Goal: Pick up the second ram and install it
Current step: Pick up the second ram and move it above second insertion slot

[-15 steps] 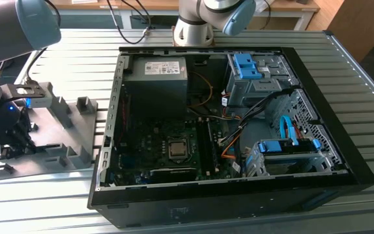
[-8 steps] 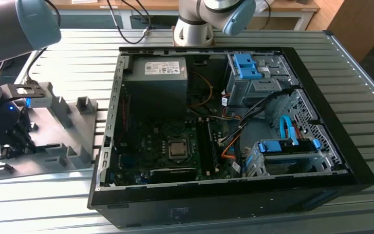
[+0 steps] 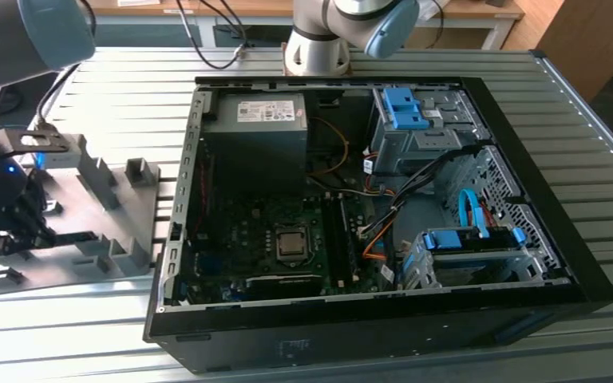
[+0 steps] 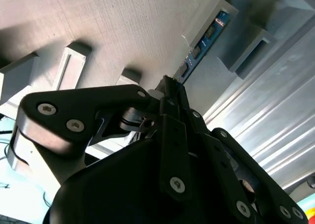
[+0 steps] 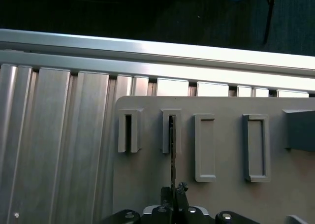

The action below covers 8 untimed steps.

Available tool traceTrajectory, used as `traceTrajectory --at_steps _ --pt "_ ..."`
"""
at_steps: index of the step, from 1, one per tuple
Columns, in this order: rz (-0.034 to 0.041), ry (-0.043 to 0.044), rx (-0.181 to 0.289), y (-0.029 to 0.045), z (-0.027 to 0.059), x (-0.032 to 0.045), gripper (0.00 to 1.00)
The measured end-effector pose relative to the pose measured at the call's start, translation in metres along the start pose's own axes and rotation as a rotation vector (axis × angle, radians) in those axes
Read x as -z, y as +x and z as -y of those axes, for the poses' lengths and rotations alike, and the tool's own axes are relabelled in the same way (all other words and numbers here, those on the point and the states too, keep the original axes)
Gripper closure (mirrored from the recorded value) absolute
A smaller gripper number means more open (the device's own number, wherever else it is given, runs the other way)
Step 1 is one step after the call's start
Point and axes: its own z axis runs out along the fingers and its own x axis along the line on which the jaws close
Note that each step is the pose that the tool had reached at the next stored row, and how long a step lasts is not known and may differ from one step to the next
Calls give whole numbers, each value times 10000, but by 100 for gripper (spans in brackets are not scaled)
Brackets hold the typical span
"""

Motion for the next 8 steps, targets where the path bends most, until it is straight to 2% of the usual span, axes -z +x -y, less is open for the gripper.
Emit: traceTrajectory --at_steps 8 --pt "0 0 0 -2 -6 143 86"
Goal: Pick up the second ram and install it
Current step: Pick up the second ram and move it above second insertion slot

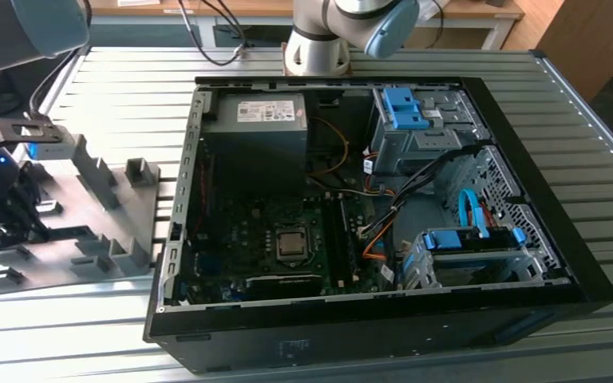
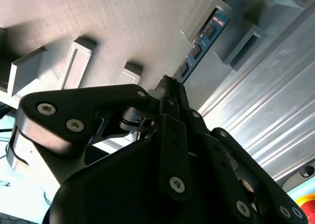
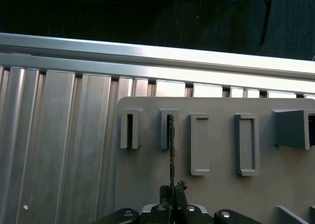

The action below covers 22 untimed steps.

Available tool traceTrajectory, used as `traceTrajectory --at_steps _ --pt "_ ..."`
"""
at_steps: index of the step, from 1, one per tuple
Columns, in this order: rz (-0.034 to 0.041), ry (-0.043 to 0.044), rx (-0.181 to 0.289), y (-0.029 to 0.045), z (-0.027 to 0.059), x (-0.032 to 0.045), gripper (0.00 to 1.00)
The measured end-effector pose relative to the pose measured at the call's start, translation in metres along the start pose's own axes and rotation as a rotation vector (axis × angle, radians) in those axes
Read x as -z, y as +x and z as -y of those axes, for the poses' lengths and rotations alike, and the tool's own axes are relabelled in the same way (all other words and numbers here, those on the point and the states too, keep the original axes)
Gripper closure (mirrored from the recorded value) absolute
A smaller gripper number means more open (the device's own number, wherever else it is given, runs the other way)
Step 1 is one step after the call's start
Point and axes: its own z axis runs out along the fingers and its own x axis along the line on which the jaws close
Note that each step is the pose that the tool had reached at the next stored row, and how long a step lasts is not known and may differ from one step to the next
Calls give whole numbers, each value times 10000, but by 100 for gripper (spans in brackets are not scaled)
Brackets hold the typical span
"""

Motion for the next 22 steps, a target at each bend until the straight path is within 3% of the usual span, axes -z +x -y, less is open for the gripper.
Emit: traceTrajectory --at_steps 22 --pt "2 1 0 -3 -13 280 86"
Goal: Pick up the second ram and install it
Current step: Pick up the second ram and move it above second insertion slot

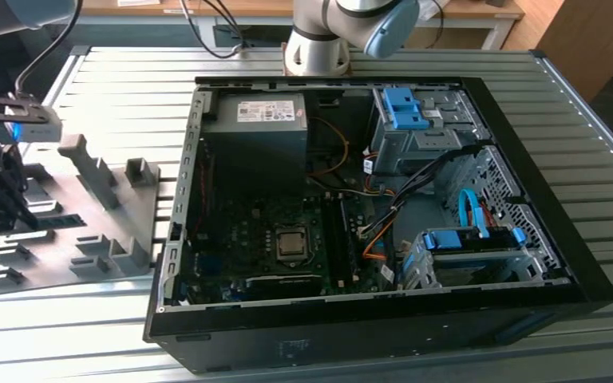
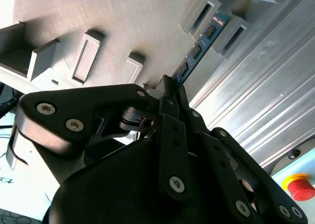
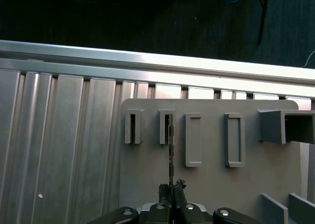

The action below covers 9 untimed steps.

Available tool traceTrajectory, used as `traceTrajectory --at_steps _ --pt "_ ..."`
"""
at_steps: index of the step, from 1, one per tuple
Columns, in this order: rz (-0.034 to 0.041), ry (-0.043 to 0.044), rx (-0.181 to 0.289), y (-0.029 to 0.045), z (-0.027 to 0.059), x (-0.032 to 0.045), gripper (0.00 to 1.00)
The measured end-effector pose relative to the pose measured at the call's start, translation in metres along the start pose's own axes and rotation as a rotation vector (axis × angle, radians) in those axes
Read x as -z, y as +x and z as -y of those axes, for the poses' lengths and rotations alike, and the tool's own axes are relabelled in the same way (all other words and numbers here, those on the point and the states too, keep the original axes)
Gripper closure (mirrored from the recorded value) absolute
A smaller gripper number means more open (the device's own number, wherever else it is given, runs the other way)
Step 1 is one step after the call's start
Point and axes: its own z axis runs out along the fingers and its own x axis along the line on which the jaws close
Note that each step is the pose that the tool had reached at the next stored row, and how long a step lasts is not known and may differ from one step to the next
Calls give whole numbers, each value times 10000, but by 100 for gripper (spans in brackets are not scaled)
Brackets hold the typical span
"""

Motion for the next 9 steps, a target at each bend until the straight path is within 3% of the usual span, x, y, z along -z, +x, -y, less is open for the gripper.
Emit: traceTrajectory --at_steps 9 --pt "2 -1 0 -1 -3 69 86"
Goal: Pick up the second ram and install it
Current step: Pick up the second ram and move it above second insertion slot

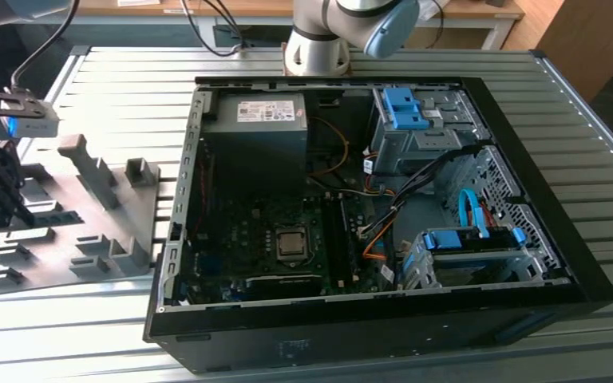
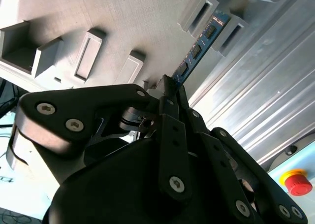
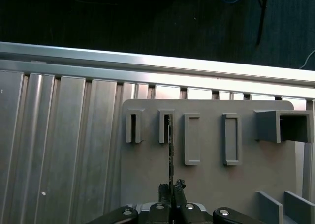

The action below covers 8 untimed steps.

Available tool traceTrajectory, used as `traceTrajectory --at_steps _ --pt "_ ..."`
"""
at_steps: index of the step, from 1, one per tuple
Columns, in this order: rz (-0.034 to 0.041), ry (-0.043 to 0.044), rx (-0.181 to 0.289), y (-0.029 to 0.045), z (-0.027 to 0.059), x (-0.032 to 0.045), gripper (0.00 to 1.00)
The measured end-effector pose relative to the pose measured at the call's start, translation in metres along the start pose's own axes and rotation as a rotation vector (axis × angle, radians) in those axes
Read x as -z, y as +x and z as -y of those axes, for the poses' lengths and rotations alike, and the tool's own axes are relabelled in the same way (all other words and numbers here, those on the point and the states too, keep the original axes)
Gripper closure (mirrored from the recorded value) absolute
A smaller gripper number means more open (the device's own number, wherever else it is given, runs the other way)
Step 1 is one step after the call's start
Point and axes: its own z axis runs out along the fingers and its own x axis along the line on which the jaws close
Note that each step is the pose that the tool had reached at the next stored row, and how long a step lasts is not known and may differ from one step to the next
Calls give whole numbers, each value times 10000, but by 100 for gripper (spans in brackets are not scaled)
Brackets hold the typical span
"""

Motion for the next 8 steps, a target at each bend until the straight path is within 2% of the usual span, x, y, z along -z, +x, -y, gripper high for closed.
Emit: traceTrajectory --at_steps 8 --pt "1 1 0 -1 -4 84 86"
